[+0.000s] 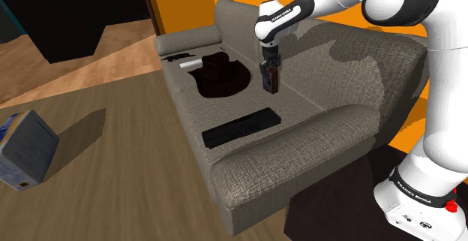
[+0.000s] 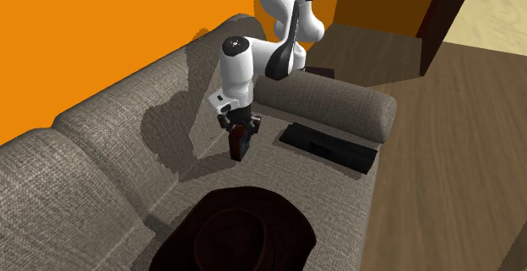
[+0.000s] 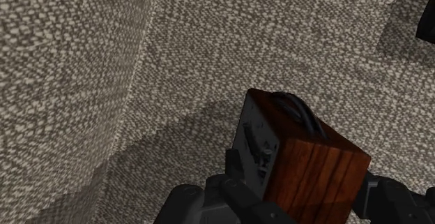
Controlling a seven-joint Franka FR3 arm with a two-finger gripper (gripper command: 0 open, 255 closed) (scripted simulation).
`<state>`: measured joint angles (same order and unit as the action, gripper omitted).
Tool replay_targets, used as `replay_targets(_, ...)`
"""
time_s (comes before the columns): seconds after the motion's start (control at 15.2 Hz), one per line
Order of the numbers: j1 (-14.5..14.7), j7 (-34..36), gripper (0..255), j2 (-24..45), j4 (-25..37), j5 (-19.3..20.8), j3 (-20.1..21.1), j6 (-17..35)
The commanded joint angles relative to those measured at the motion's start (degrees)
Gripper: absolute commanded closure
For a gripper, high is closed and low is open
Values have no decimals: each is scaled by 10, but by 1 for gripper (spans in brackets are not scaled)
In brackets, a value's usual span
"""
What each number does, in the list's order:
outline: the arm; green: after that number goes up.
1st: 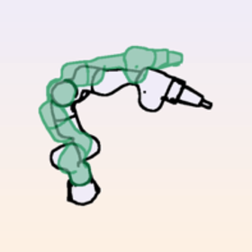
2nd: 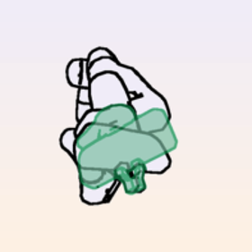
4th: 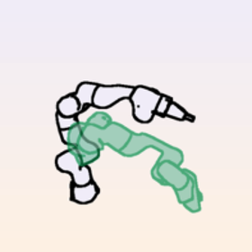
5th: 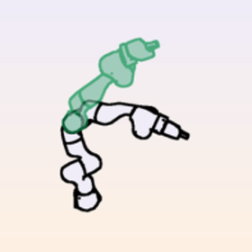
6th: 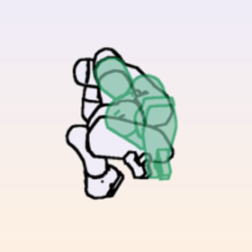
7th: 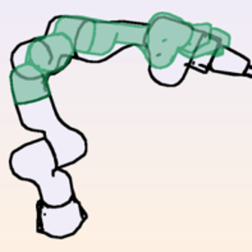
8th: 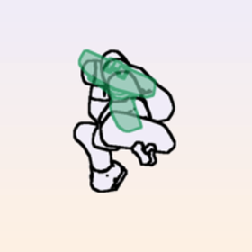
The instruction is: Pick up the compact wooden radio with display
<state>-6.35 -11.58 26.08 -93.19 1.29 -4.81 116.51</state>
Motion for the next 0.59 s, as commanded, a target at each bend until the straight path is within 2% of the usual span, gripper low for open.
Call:
replay_targets(0.0, 0, -1, 255, -6, 6, 0, 0, -12)
replay_targets(0.53, 0, -3, 255, -25, 41, 1, -1, -65)
